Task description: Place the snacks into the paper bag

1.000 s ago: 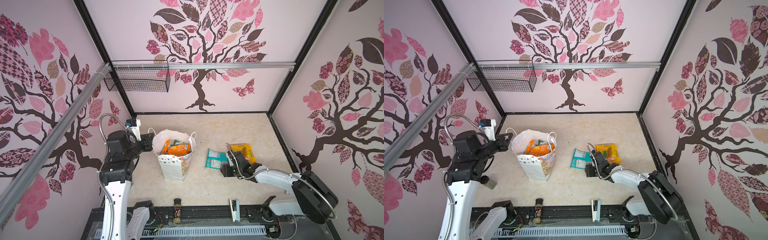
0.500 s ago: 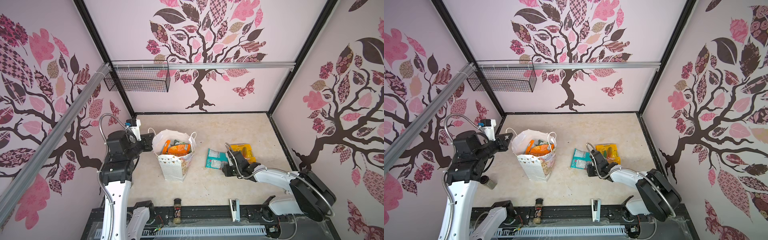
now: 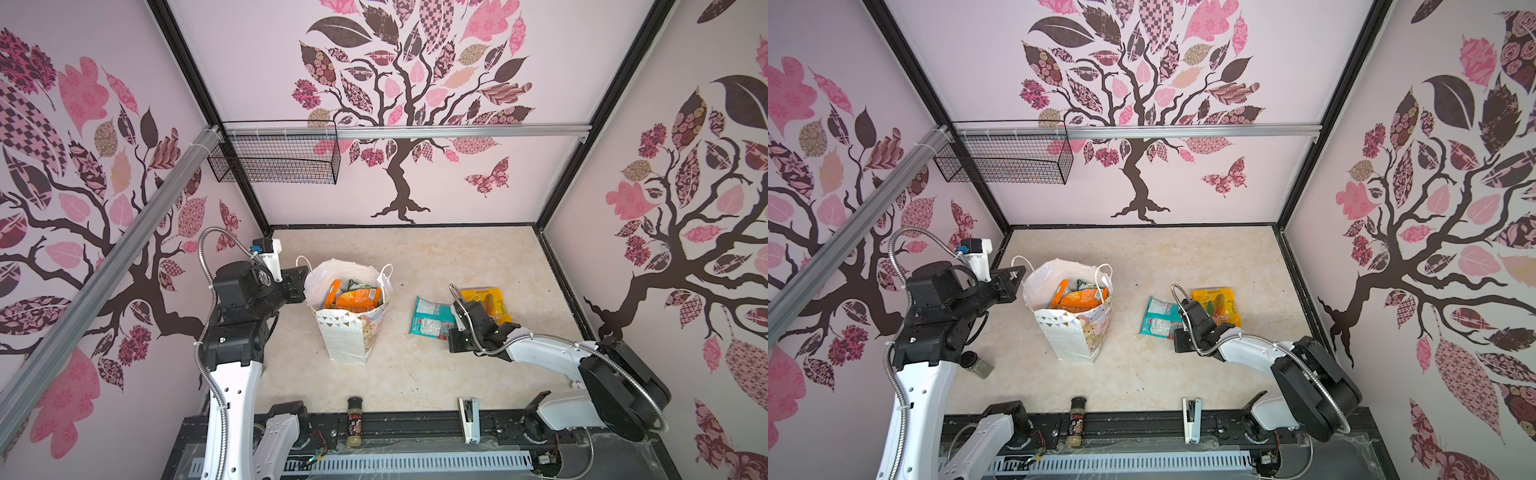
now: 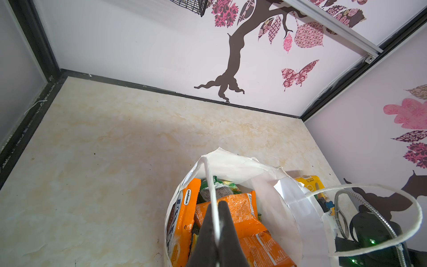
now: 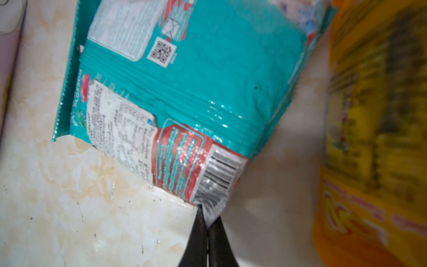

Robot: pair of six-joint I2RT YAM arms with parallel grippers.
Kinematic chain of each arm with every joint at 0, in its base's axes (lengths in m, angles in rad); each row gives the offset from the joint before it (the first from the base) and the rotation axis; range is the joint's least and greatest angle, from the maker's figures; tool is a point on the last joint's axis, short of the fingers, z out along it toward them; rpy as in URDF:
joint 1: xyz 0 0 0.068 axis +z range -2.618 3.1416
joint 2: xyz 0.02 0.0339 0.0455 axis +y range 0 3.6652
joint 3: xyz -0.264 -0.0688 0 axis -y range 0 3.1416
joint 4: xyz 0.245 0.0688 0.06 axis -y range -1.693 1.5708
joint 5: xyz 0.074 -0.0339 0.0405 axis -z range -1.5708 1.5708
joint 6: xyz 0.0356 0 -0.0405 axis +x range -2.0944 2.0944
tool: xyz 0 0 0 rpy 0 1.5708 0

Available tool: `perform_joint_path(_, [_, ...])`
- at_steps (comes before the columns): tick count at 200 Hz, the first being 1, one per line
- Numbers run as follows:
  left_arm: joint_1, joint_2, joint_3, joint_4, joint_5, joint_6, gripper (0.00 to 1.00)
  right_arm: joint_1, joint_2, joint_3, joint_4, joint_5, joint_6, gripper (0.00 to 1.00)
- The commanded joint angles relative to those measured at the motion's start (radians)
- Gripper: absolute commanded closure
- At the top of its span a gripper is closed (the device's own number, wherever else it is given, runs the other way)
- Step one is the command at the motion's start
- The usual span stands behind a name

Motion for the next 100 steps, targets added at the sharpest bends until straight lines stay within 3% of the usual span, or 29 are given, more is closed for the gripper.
perform_joint_path(1, [0.004, -0.015, -0.022, 0.008, -0.001, 0.017, 1.00, 0.003, -0.034, 0.036, -0.039, 0.021, -0.016, 1.00])
perform_joint_path(100, [0.005, -0.014, -0.024, 0.011, -0.003, 0.015, 1.00, 0.003, -0.181, 0.140, -0.192, 0.008, -0.038, 1.00])
